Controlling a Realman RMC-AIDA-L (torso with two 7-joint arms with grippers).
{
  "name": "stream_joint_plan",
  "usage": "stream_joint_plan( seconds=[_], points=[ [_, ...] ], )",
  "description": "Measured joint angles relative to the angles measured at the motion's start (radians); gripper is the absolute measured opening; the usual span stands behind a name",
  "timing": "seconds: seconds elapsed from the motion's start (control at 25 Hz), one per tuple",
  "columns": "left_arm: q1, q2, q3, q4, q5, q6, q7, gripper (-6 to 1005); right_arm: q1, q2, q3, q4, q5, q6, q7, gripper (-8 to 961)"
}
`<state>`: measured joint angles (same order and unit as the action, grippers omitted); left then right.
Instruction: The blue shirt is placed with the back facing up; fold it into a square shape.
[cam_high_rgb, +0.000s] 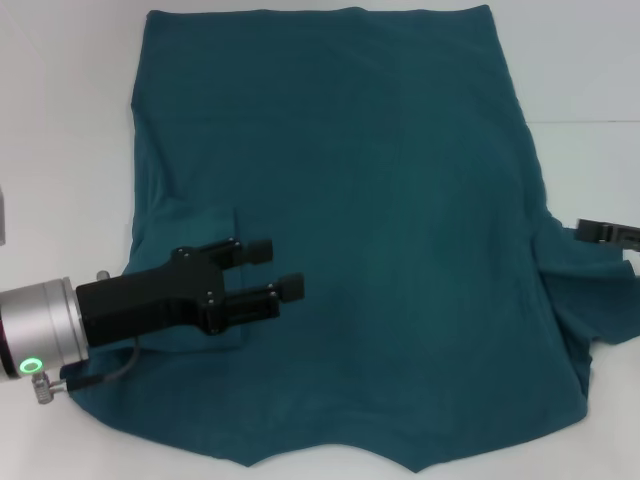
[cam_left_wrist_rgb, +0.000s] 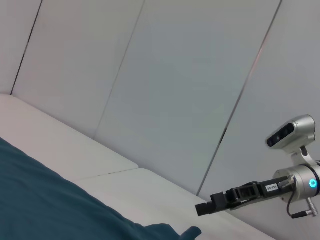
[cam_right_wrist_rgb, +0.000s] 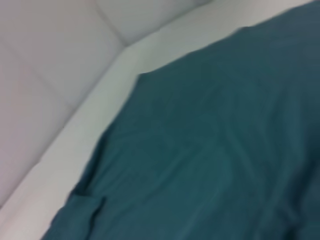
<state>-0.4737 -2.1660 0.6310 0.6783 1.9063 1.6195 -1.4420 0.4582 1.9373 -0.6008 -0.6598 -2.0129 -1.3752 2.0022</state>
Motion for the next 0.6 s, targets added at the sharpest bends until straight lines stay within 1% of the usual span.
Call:
stream_joint_plan(
  seconds=[0.16, 0.24, 0.32, 0.6],
  points=[
    [-0.008, 0.001, 0.000, -0.010, 0.001, -0.005, 0.011, 720, 0.002, -0.024, 0.001, -0.008, -0.064, 0.015, 0.077, 911],
    [-0.008, 0.001, 0.002, -0.011, 0.004, -0.005, 0.020, 781, 0.007, -0.029, 0.001, -0.023, -0.107, 0.022, 0.119, 911],
    [-0.007, 0.001, 0.013, -0.011, 0.006, -0.005, 0.031, 843, 0.009, -0.027, 0.001, -0.041, -0.139, 0.027, 0.144, 911],
    [-0.004, -0.001, 0.053, -0.013, 0.008, -0.004, 0.034, 838, 0.000, -0.017, 0.003, -0.063, -0.155, 0.054, 0.151, 911]
  ],
)
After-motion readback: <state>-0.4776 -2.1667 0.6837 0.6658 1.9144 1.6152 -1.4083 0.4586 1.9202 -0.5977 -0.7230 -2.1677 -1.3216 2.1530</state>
